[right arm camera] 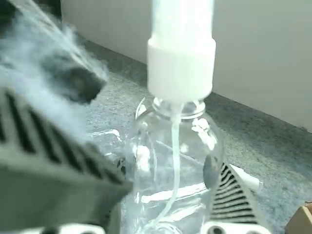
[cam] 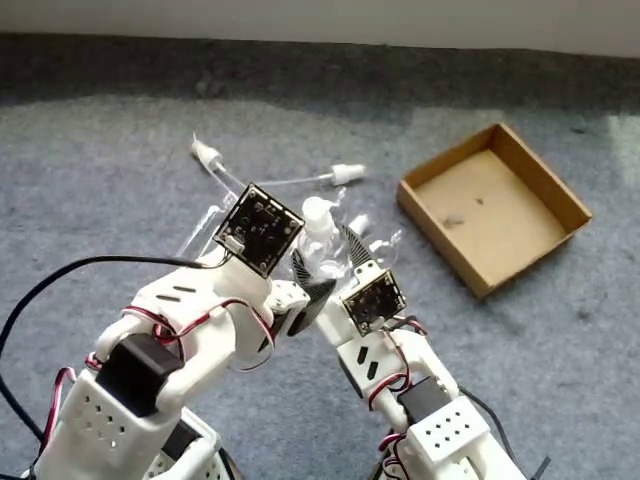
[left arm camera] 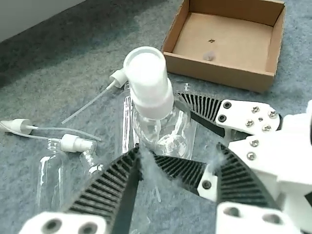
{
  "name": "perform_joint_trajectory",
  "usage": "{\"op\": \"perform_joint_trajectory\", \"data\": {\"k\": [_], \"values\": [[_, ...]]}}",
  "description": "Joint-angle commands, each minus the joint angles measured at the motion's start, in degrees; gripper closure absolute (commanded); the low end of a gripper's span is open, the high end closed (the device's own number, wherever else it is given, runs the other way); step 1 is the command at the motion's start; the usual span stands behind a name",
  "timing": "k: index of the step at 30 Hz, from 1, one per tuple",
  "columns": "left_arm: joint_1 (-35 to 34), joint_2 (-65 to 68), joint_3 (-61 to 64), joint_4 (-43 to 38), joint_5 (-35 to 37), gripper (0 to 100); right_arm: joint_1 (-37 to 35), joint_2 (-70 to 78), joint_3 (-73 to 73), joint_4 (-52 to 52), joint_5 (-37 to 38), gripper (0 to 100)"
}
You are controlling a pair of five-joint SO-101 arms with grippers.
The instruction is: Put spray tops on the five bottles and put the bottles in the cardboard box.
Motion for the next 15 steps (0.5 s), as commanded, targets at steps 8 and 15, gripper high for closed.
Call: {"op": "perform_joint_trajectory", "data": {"k": [8, 15], "values": [[0.66, -10.59, -11.38, 7.65, -0.35, 86, 1.01, -1.10, 6.37, -1.27, 0.62, 87.5], [0.66, -21.32, -2.07, 7.65, -0.18, 95, 2.15, -1.10, 6.37, -1.27, 0.18, 87.5]]}}
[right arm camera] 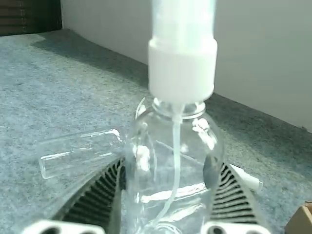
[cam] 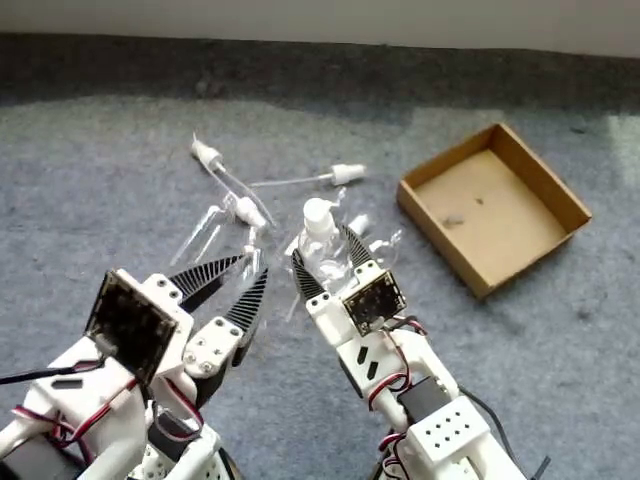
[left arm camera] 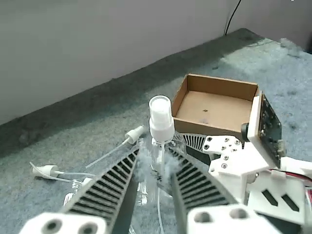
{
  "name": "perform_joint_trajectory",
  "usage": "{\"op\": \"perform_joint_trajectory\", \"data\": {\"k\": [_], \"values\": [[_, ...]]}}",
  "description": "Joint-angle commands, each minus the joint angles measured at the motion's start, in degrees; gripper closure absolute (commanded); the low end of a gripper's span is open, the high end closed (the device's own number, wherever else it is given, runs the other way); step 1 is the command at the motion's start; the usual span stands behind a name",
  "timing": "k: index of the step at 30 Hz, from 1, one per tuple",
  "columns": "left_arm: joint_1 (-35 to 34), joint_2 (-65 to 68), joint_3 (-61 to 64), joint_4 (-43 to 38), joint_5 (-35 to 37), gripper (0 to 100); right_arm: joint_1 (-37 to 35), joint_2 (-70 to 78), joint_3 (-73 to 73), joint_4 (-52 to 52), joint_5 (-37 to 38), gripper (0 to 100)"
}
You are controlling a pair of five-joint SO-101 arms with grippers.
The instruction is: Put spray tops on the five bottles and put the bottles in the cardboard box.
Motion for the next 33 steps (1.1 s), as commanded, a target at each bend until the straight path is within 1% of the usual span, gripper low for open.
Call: {"op": "perform_joint_trajectory", "data": {"k": [1, 3, 6, 9, 12, 16, 19, 21, 24, 27, 31, 33], "values": [[0.48, -5.32, 6.81, 0.18, -0.18, 95, 3.03, -1.10, 6.37, -1.27, 0.18, 87.5], [0.66, -7.43, 12.00, -0.26, -0.18, 97, 4.62, -1.10, 6.37, -1.27, -0.44, 87.5], [0.84, -9.89, 20.18, -0.44, -0.18, 100, 6.46, -1.10, 6.20, -1.27, -6.24, 87.5], [0.92, -12.00, 27.30, -5.01, -0.09, 99, 7.78, -1.10, 5.76, -1.27, -10.29, 87.5], [1.19, -14.02, 33.54, -10.02, 0.00, 99, 8.04, -1.10, 4.44, -1.19, -10.64, 87.5], [3.74, -15.69, 40.92, -15.74, 0.00, 99, 8.31, -1.10, 1.63, -0.84, -10.73, 87.5], [5.93, -15.87, 44.18, -19.08, -0.09, 99, 8.22, -1.10, -2.07, 4.88, -11.25, 87.5], [6.99, -15.87, 45.93, -21.98, -0.18, 99, 8.31, -1.10, -5.32, 9.36, -14.86, 87.5], [7.60, -15.87, 48.57, -27.78, -0.09, 99, 8.31, -1.10, -9.45, 12.97, -20.40, 87.3], [7.60, -15.87, 51.30, -32.70, 0.00, 99, 8.40, -1.10, -12.00, 14.99, -21.54, 87.2], [8.13, -15.87, 52.88, -33.85, 0.18, 99, 8.40, -1.10, -14.37, 19.65, -21.98, 87.1], [10.42, -15.87, 52.88, -33.85, 2.11, 99, 8.22, -1.10, -15.69, 21.41, -21.98, 87.1]]}}
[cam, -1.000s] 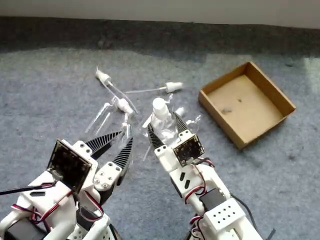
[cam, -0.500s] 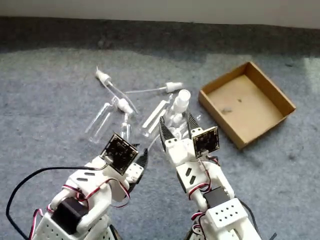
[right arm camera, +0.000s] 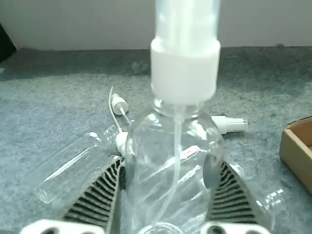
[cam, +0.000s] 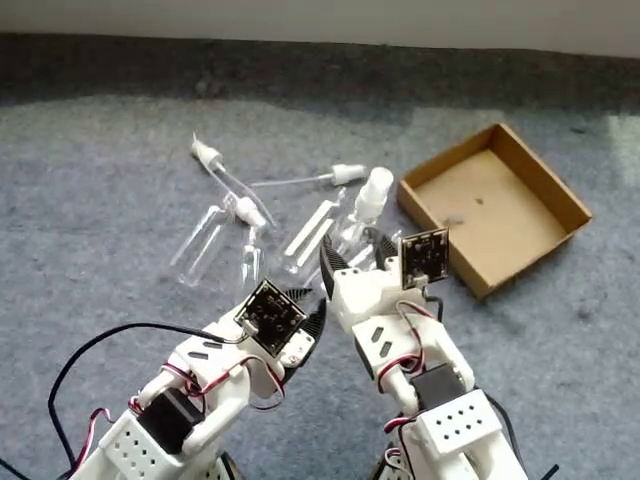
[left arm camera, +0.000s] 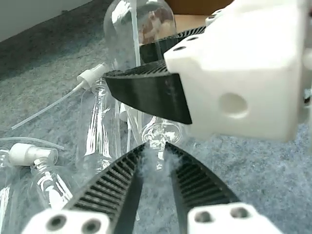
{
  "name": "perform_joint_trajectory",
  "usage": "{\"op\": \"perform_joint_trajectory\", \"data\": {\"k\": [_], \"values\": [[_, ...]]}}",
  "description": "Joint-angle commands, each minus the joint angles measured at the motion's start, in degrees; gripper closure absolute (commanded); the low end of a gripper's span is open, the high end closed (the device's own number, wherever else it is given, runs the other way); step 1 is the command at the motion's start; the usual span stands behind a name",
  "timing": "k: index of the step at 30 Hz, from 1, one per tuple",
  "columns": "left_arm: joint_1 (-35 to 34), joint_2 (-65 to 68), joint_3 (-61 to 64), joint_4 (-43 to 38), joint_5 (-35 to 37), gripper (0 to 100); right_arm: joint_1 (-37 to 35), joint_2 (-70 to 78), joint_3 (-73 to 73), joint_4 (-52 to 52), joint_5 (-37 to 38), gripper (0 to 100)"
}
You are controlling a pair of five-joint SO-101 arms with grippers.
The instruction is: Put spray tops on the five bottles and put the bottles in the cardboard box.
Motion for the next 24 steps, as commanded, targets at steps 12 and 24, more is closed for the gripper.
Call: {"op": "perform_joint_trajectory", "data": {"k": [12, 24], "values": [[10.68, -0.66, 5.05, -7.21, 4.57, 99, -4.53, -5.32, -6.11, 3.21, -0.79, 87.1], [5.76, -0.66, 9.27, -18.11, 4.48, 99, -7.69, -27.47, -4.00, 13.93, -0.35, 87.1]]}}
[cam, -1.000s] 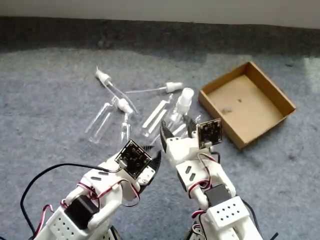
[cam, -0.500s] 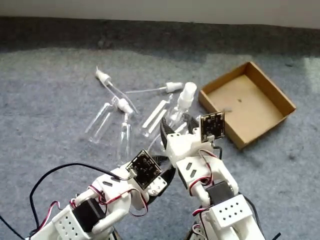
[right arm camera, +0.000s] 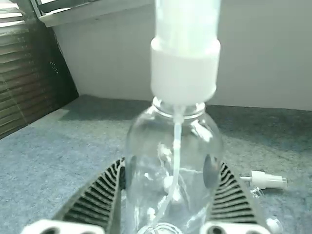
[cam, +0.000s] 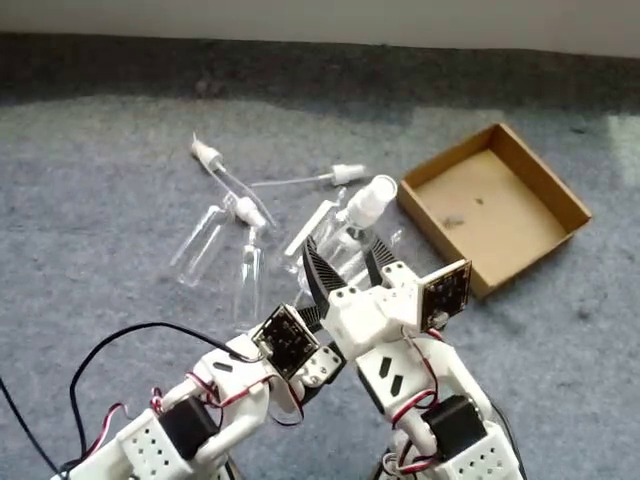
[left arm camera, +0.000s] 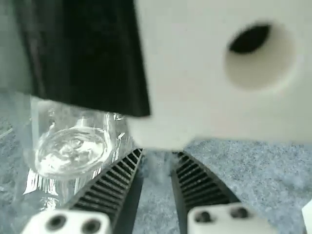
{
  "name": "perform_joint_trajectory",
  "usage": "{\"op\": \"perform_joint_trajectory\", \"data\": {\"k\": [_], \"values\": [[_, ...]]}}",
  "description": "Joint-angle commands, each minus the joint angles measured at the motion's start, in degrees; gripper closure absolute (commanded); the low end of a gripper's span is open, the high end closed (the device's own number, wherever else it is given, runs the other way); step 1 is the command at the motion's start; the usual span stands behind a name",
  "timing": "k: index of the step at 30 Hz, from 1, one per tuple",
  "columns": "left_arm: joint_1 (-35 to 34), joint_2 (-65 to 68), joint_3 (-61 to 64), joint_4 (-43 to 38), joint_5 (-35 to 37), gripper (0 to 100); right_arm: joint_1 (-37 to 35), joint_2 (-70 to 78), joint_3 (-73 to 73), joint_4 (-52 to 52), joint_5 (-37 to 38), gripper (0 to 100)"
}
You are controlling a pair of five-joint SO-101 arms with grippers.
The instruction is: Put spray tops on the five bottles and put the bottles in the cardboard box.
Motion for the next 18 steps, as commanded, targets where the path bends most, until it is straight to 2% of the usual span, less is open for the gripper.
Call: {"op": "perform_joint_trajectory", "data": {"k": [1, 8, 15, 18], "values": [[-4.79, -0.75, 0.48, -1.67, 0.53, 99, -0.84, -2.51, -2.07, 1.10, -0.18, 87.1], [-10.42, -0.75, -1.45, -1.67, 0.53, 99, -0.84, -3.12, -2.07, 6.02, -0.18, 87.1], [-13.76, -0.75, -1.36, -1.85, 0.53, 99, -0.92, -3.12, -2.07, 6.20, -0.18, 87.1], [-14.29, -0.75, -0.48, -4.92, 0.53, 99, -1.01, -3.12, -2.07, 6.29, -0.18, 87.1]]}}
